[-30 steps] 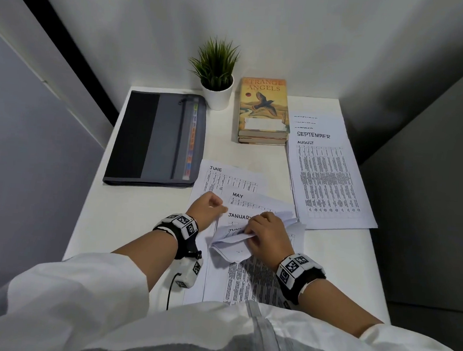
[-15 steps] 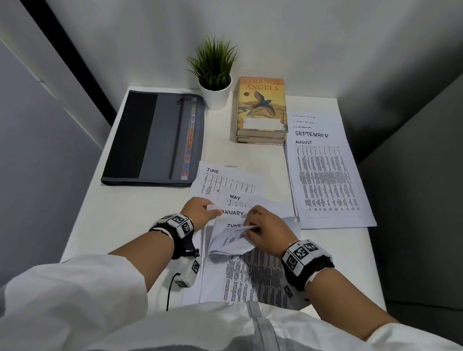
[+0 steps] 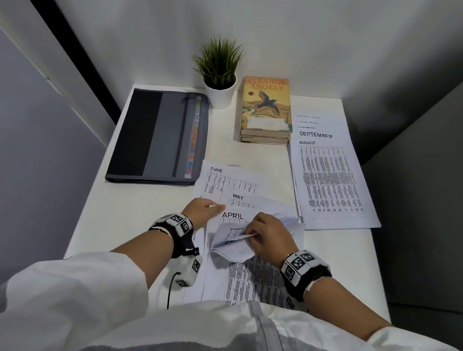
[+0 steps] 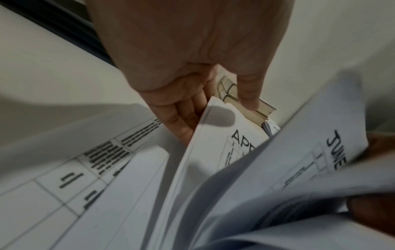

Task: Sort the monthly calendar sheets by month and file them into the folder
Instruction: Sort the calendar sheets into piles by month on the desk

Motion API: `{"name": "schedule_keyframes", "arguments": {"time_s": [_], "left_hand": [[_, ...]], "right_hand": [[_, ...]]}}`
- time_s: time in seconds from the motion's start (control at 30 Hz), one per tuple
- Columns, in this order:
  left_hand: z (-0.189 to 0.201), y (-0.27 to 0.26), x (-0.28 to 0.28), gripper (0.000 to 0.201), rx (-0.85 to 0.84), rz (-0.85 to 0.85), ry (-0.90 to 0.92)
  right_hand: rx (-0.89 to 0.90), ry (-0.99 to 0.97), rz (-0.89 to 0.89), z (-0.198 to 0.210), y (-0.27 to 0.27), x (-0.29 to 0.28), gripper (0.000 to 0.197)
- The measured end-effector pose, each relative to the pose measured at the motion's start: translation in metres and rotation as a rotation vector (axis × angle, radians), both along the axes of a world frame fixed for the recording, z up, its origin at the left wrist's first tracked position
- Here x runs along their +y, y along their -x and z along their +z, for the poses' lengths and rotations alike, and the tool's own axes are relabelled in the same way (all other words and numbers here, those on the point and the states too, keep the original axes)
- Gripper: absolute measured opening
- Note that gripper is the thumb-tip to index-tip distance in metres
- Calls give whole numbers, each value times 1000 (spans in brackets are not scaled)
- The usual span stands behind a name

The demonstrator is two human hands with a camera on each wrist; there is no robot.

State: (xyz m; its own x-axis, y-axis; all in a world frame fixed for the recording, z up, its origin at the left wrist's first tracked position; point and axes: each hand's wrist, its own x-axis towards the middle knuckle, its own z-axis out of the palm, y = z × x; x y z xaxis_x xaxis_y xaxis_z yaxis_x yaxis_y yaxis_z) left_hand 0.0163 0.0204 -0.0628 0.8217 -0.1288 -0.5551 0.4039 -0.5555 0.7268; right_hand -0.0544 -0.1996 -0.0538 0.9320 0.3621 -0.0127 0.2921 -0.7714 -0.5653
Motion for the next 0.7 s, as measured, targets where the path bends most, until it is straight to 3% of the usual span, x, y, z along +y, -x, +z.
{"name": "schedule_keyframes", "arguments": {"time_s": [0.13,0.27,0.5,0.7], "left_hand": [[2,1,1,23,4,-33,-60],[3,4,-3,15,-17,-20,-9],[3,4,0,20,-25,34,-12],[4,3,2,15,-22,28,-31]], "right_hand": [[31,-9,12,-2,-1,-1,8],[31,-21,13,-5,-2,1,7],[-68,42,38,0,-2,3,7],[21,-2,58,3,-6,5,10]]}}
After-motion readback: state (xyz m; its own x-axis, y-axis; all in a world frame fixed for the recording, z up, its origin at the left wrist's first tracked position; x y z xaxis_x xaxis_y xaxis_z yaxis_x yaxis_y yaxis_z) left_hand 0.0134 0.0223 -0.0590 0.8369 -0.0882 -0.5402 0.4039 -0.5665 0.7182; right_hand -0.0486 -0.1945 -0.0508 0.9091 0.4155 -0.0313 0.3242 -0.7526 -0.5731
